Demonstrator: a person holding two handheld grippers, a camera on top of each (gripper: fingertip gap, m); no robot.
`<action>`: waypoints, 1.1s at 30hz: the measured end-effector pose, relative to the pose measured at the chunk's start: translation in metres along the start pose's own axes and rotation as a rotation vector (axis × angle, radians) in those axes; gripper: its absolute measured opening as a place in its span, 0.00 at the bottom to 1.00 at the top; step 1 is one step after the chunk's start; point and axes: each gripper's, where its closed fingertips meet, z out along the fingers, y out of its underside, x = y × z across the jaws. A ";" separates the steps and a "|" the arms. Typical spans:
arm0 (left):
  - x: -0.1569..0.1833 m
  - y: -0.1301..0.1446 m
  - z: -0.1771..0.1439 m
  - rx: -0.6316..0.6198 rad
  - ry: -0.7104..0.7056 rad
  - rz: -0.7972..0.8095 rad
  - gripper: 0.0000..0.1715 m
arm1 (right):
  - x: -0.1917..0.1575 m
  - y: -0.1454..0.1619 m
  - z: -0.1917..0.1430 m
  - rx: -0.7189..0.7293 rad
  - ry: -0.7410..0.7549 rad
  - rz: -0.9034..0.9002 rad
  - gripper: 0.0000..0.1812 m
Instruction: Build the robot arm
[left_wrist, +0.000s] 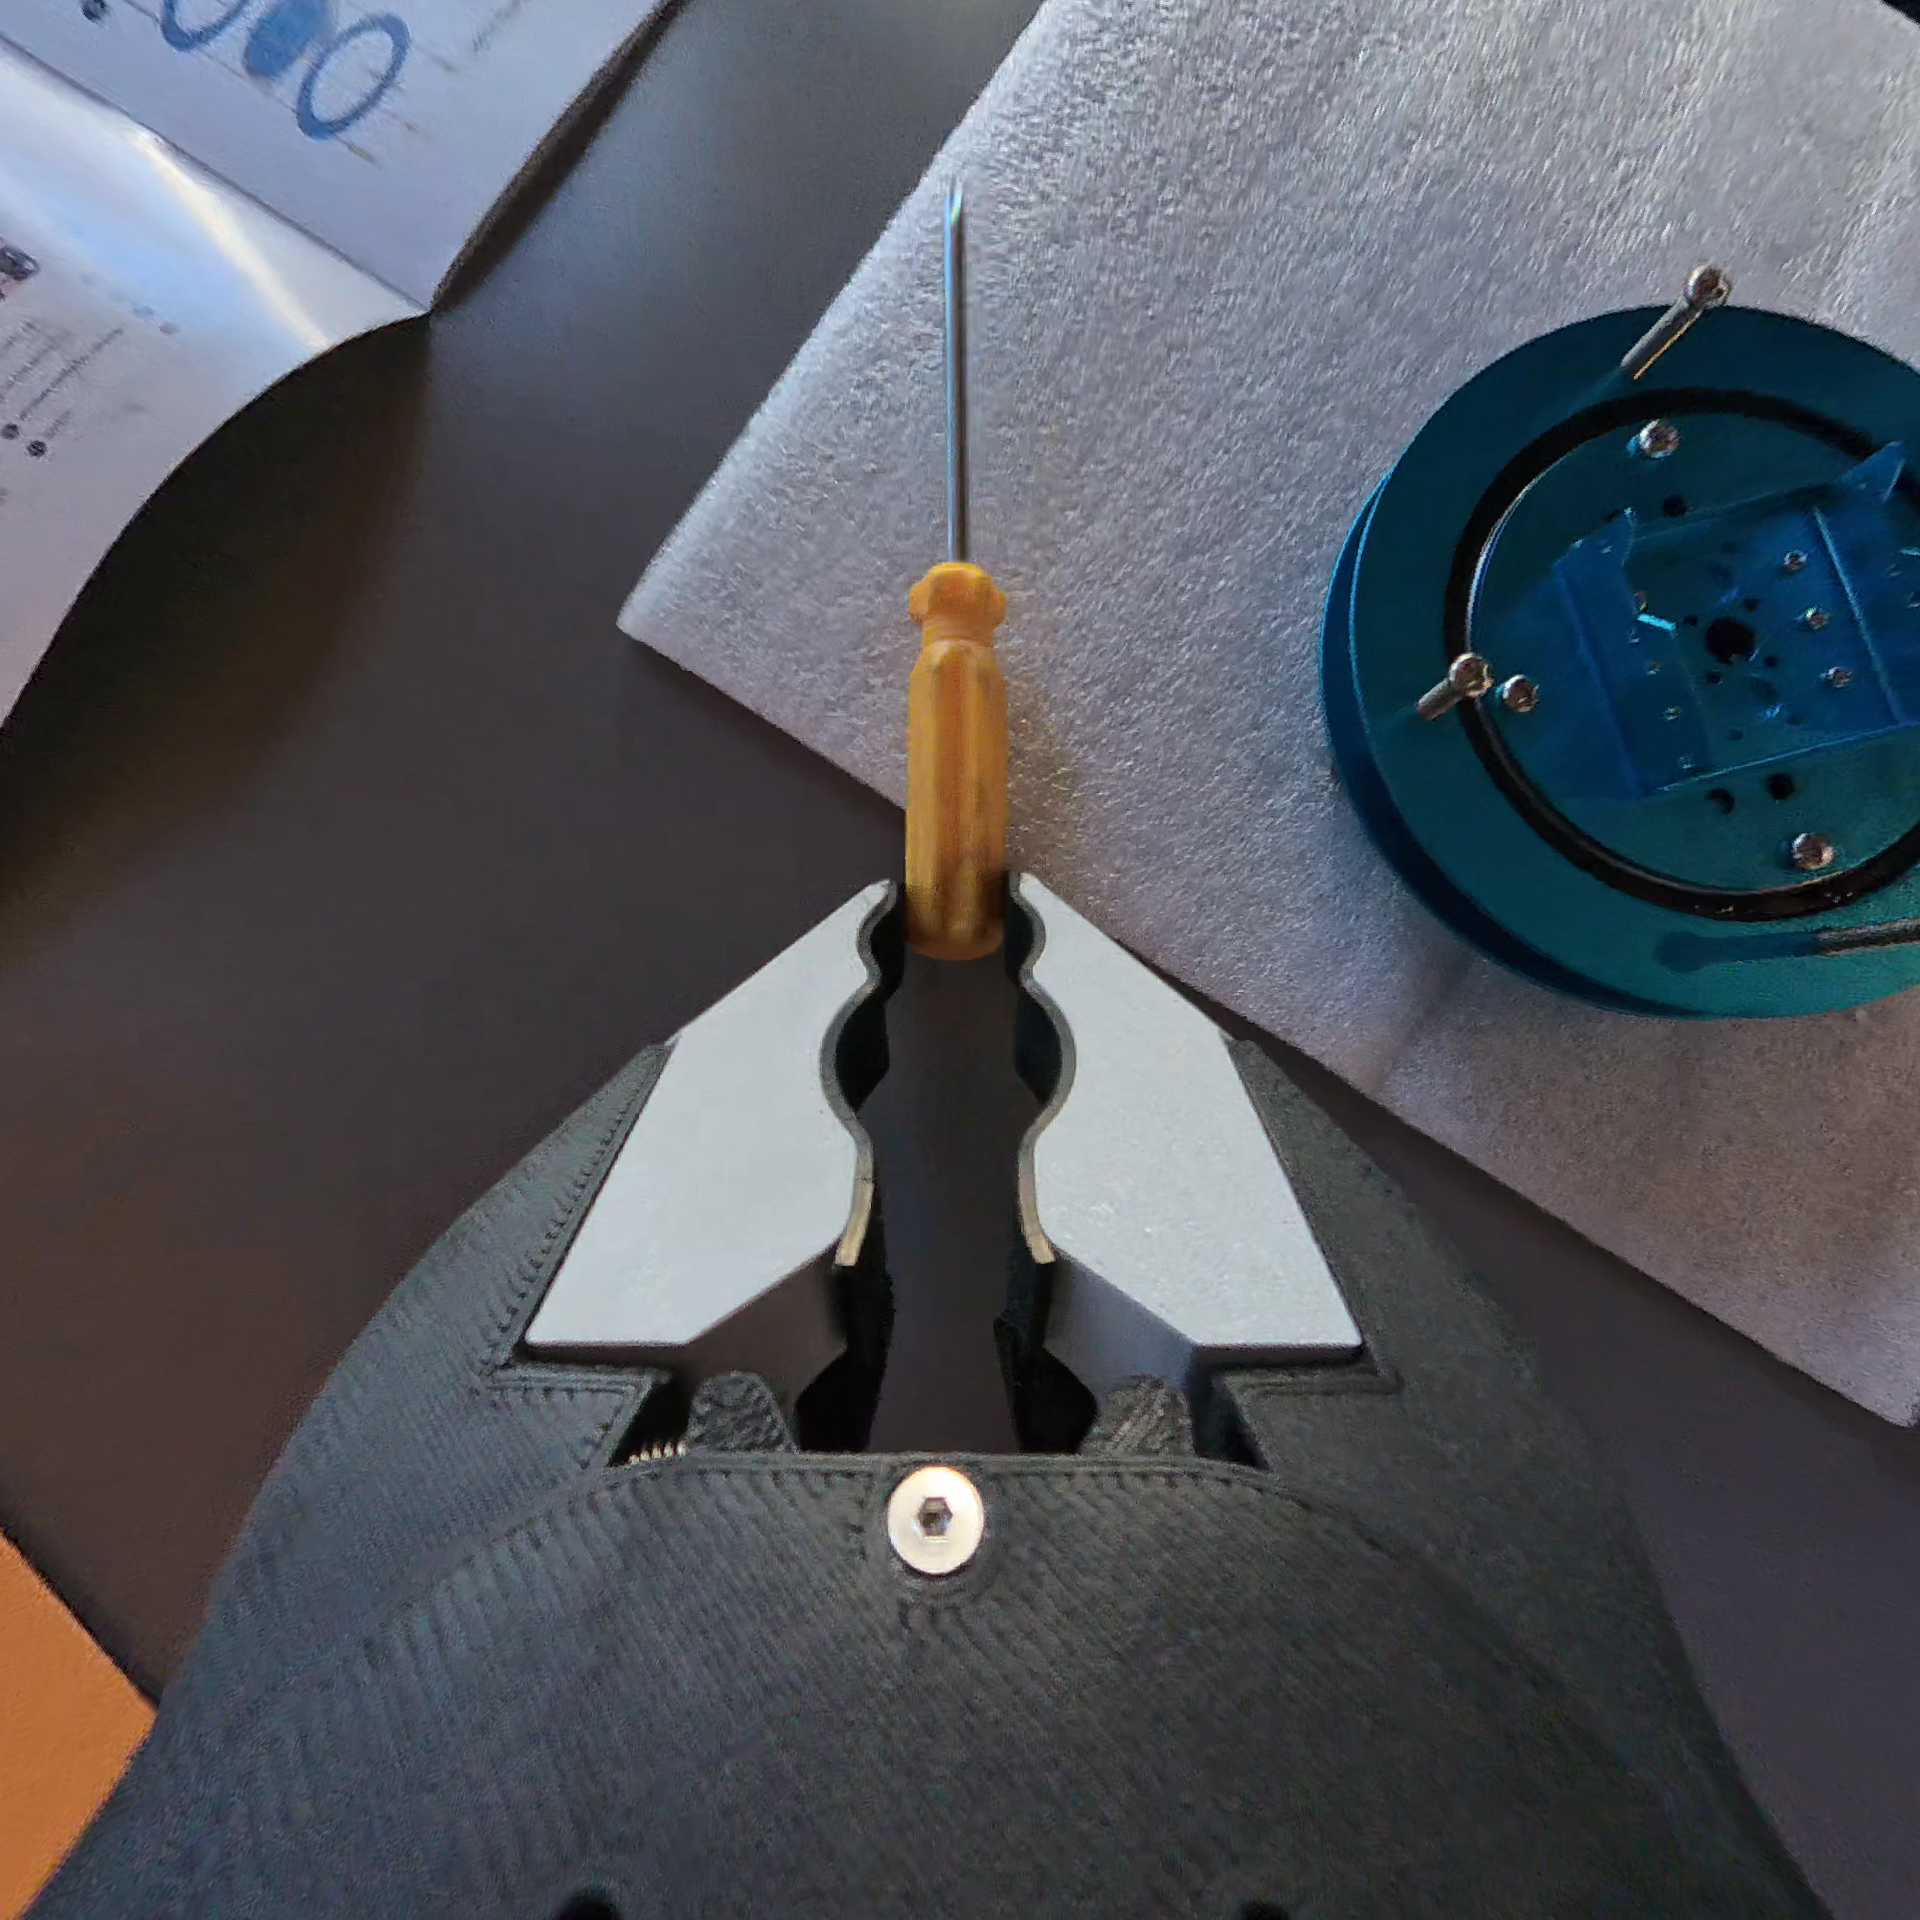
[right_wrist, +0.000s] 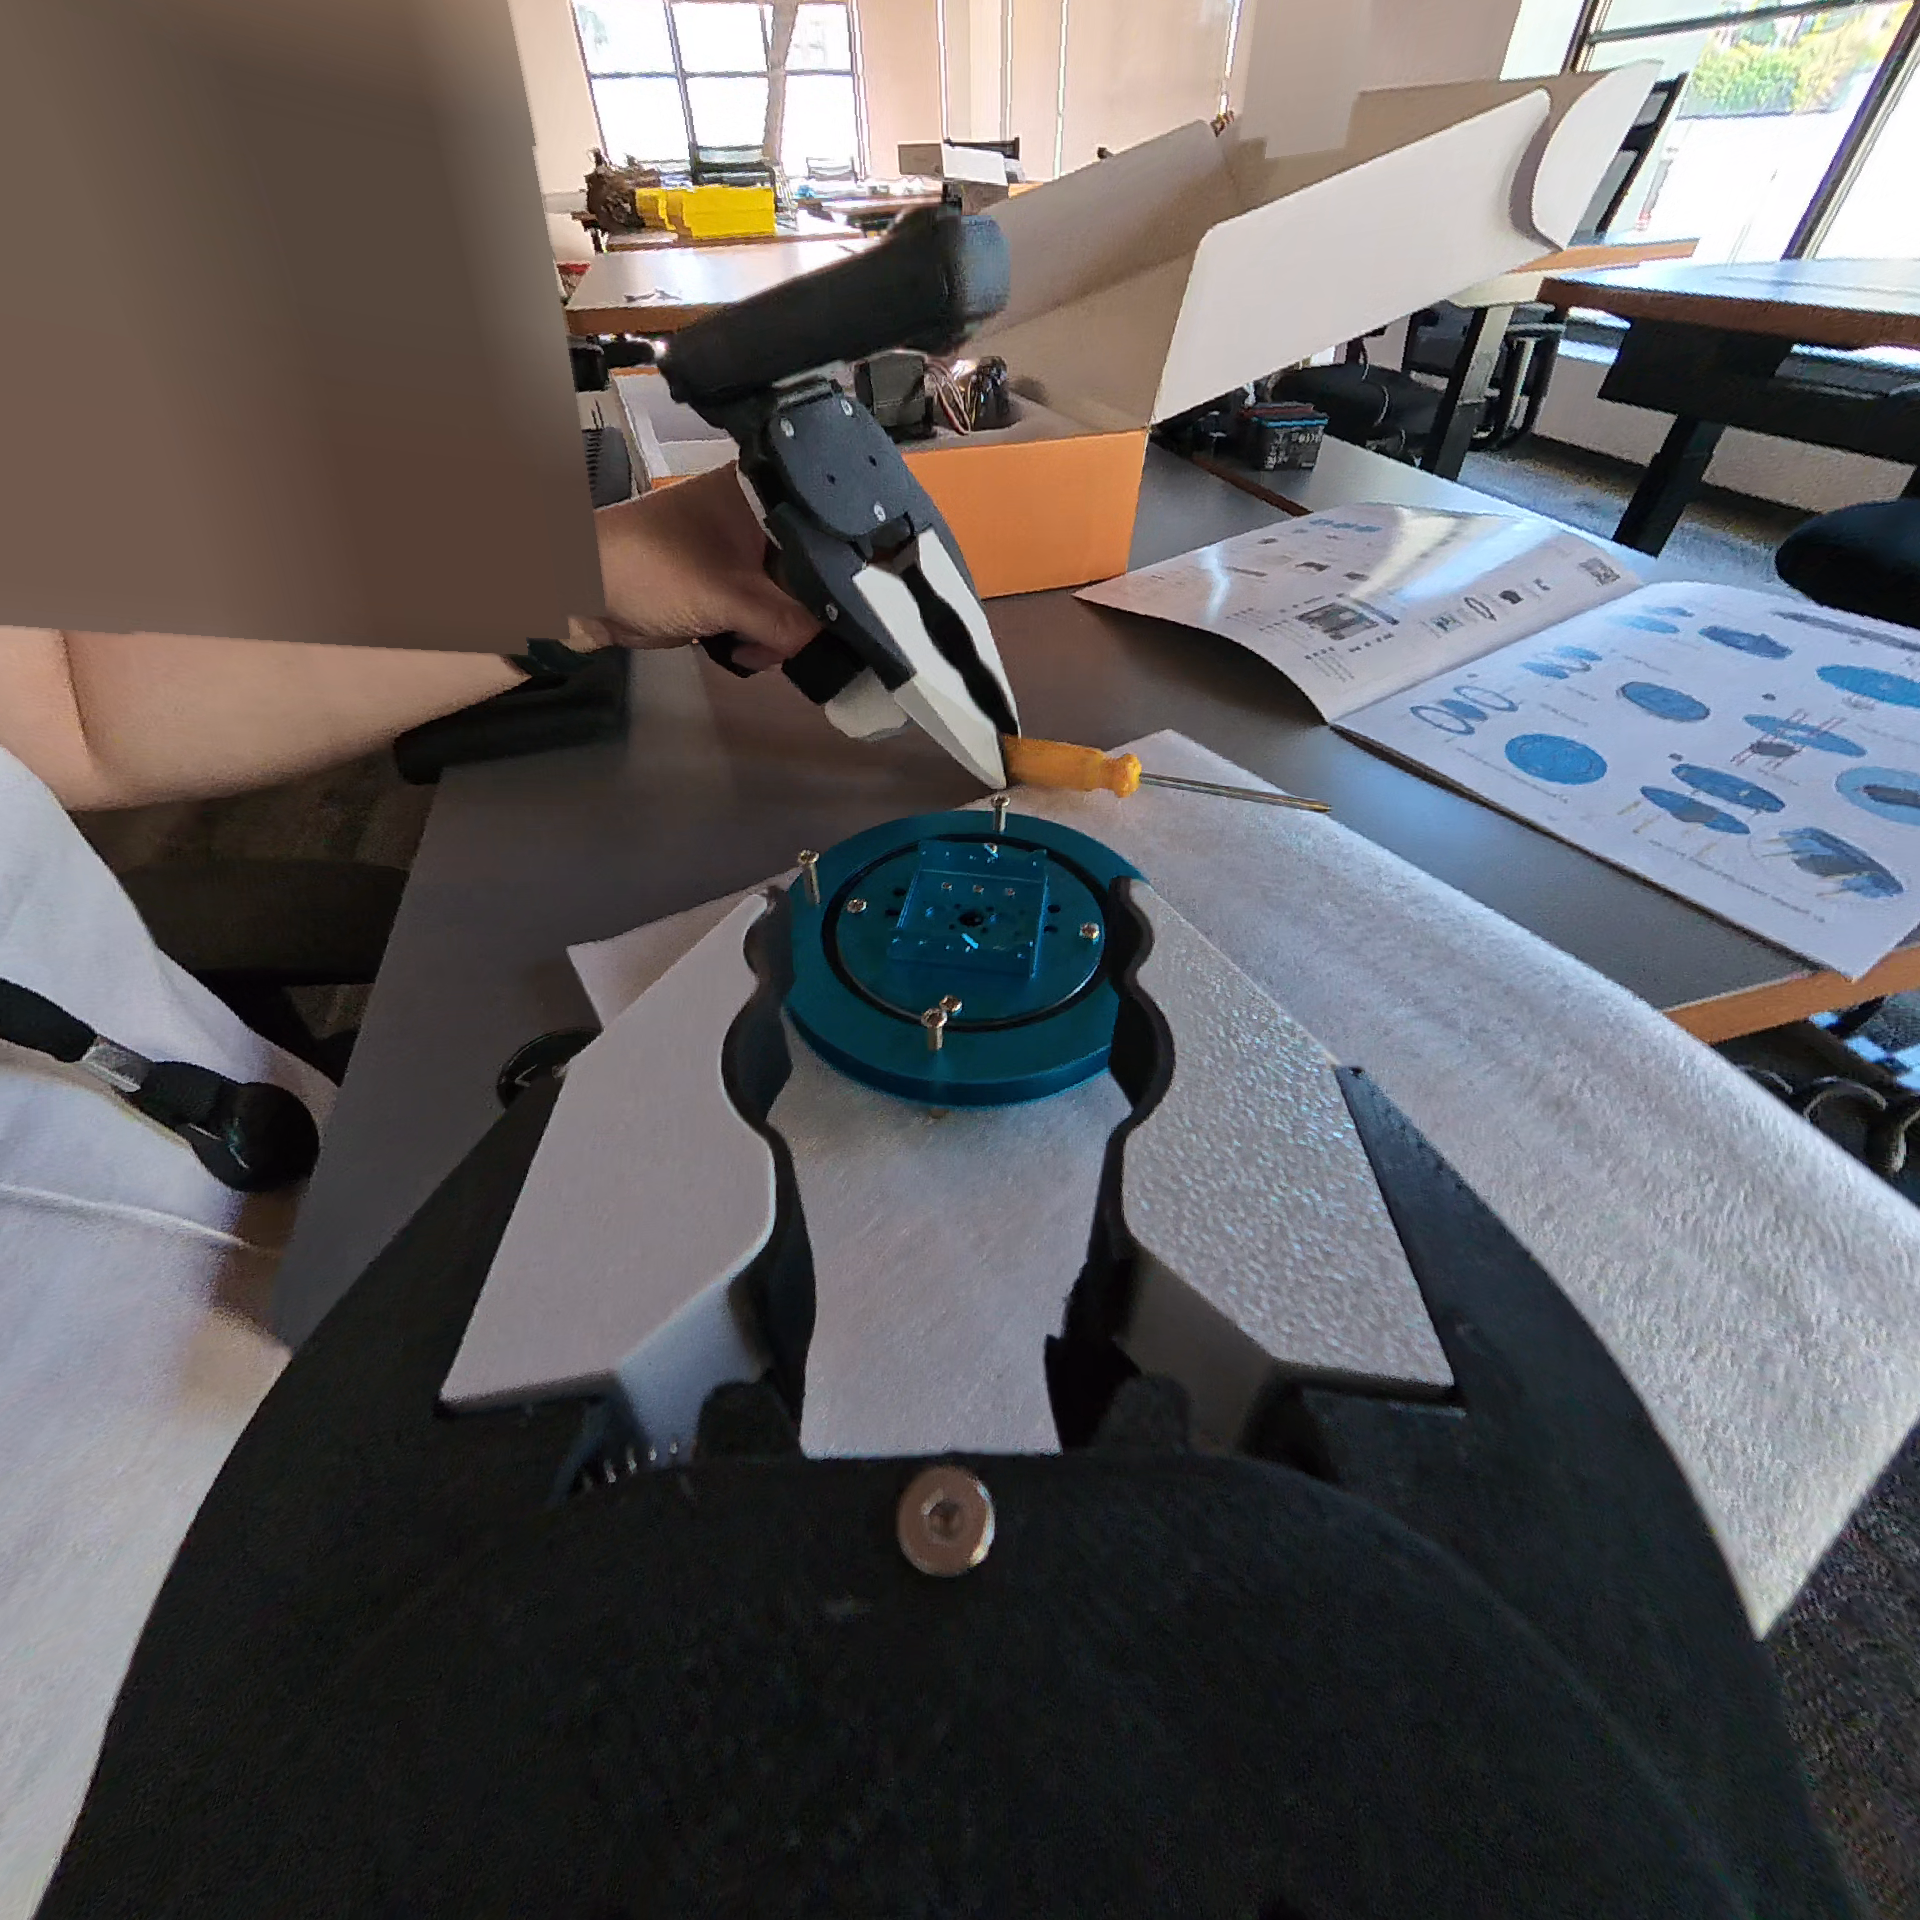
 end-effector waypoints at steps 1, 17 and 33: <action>-0.001 -0.003 -0.003 0.010 -0.011 -0.011 0.10 | -0.001 0.002 -0.002 -0.004 0.003 0.007 0.32; 0.032 -0.081 -0.108 -0.177 -0.299 0.379 0.10 | 0.012 -0.053 0.037 -0.152 0.191 -0.328 0.29; 0.014 -0.162 -0.173 0.210 -0.084 0.323 0.10 | 0.022 -0.055 -0.055 -0.043 0.532 -0.117 0.30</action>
